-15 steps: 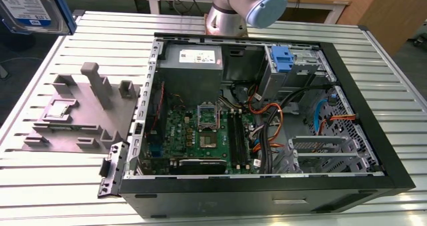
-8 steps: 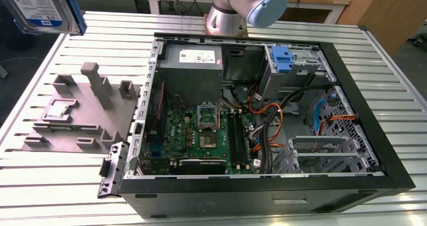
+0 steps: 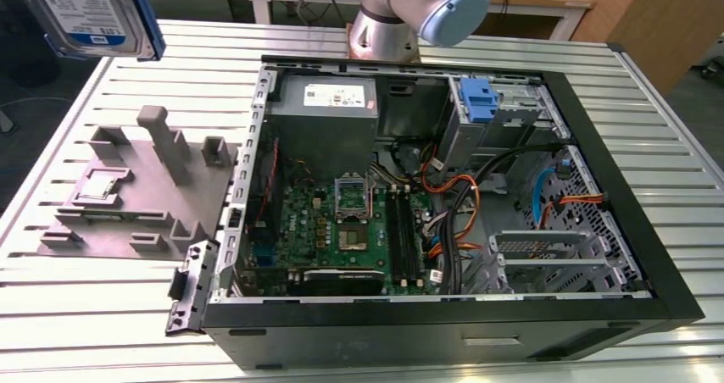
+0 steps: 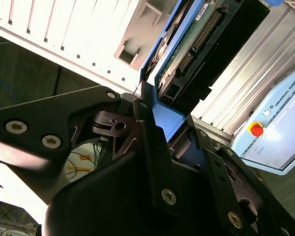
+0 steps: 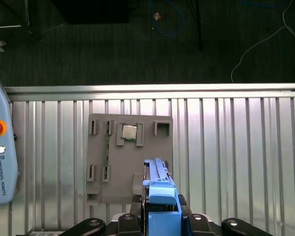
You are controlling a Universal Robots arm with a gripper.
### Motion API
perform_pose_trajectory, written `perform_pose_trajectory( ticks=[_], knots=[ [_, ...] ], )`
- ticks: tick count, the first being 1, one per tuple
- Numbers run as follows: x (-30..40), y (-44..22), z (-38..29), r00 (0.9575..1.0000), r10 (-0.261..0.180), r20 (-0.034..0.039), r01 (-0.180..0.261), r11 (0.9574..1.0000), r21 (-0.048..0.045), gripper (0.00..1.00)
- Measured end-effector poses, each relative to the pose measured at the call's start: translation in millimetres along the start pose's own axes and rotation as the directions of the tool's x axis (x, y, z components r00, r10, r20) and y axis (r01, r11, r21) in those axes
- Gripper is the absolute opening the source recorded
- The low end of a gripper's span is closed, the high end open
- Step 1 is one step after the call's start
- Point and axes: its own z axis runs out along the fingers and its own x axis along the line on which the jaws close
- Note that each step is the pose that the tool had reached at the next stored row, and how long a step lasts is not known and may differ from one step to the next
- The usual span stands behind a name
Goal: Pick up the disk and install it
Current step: 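Pick up the disk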
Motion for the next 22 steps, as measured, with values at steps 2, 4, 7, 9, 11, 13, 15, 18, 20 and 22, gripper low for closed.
perform_pose_trajectory(
  ticks=[2, 4, 7, 9, 11, 13, 15, 18, 20, 22],
  knots=[
    [-0.2, -5.3, -0.2, 1.0, 0.0, 0.0, 0.0, 1.0, -0.0003, 0.36],
    [-0.3, -10.7, -0.3, 1.0, 0.0, -0.0001, 0.0, 1.0, -0.0008, 0.36],
    [-0.6, -18.7, -0.6, 1.0, 0.0, -0.0001, 0.0, 1.0, -0.0015, 0.36],
    [-0.8, -24.2, -0.7, 1.0, 0.0, -0.0001, 0.0, 1.0, -0.0019, 0.36],
    [-1.0, -29.5, -0.9, 1.0, 0.0, -0.0001, 0.0, 1.0, -0.0024, 0.36],
    [-1.1, -34.5, -1.1, 1.0, 0.0, -0.0001, 0.0, 1.0, -0.0028, 0.36],
    [-1.3, -39.6, -1.2, 1.0, 0.0, -0.0001, 0.0, 1.0, -0.0031, 0.36],
    [-1.6, -47.5, -1.5, 1.0, 0.0, -0.0002, 0.0, 1.0, -0.0039, 0.36],
    [-1.8, -52.5, -1.7, 1.0, 0.0, -0.0003, 0.0, 1.0, -0.0043, 0.36],
    [-1.9, -57.5, -1.8, 1.0, 0.0, -0.0003, 0.0, 1.0, -0.0046, 0.36]
  ],
)
